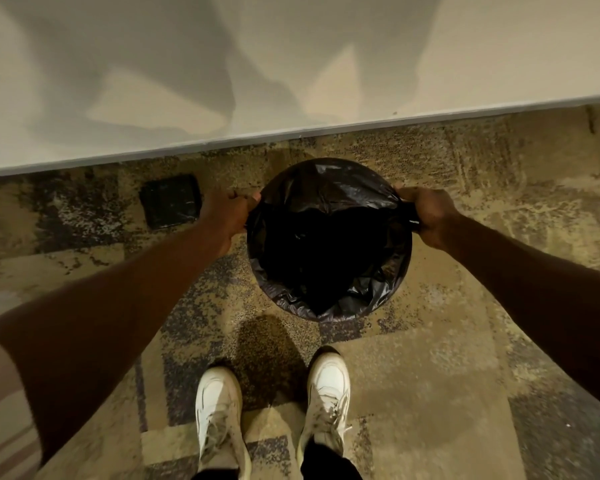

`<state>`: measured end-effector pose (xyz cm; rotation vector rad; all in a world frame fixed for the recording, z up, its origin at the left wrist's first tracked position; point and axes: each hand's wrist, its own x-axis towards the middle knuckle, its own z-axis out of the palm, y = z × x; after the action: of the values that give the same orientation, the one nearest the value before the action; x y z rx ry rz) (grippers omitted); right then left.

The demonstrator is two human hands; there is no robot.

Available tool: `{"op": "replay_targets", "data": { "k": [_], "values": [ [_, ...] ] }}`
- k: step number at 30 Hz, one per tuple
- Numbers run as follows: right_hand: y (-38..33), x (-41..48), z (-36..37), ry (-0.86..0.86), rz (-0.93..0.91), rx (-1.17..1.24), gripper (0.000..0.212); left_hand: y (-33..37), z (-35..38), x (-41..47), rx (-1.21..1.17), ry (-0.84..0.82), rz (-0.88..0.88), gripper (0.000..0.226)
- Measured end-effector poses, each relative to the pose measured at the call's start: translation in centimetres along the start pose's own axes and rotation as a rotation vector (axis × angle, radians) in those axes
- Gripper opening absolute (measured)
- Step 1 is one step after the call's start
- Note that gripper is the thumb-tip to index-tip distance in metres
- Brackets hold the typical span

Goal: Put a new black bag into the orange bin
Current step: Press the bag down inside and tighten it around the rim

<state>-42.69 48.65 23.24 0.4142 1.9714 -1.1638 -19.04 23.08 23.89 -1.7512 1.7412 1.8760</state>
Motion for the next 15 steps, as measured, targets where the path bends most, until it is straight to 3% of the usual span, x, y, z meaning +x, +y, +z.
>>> {"op": "replay_targets", "data": {
  "k": [9,13,15],
  "values": [
    [-0.3,0.1,-0.2,-0.011,0.066,0.007,0.016,-0.1,0.3,0.1,-0.132,0.123,-0.088,0.024],
    [-0.4,0.5,-0.1,-0.034,0.097,-0.009,0.012,-1.0,0.2,0.8,-0.07,-0.049,-0.138,0.017],
    [-0.2,0.7,0.1,-0.042,0.112,-0.046,0.012,-1.6,0.2,1.2,0.001,-0.023,-0.159,0.015]
  ]
}}
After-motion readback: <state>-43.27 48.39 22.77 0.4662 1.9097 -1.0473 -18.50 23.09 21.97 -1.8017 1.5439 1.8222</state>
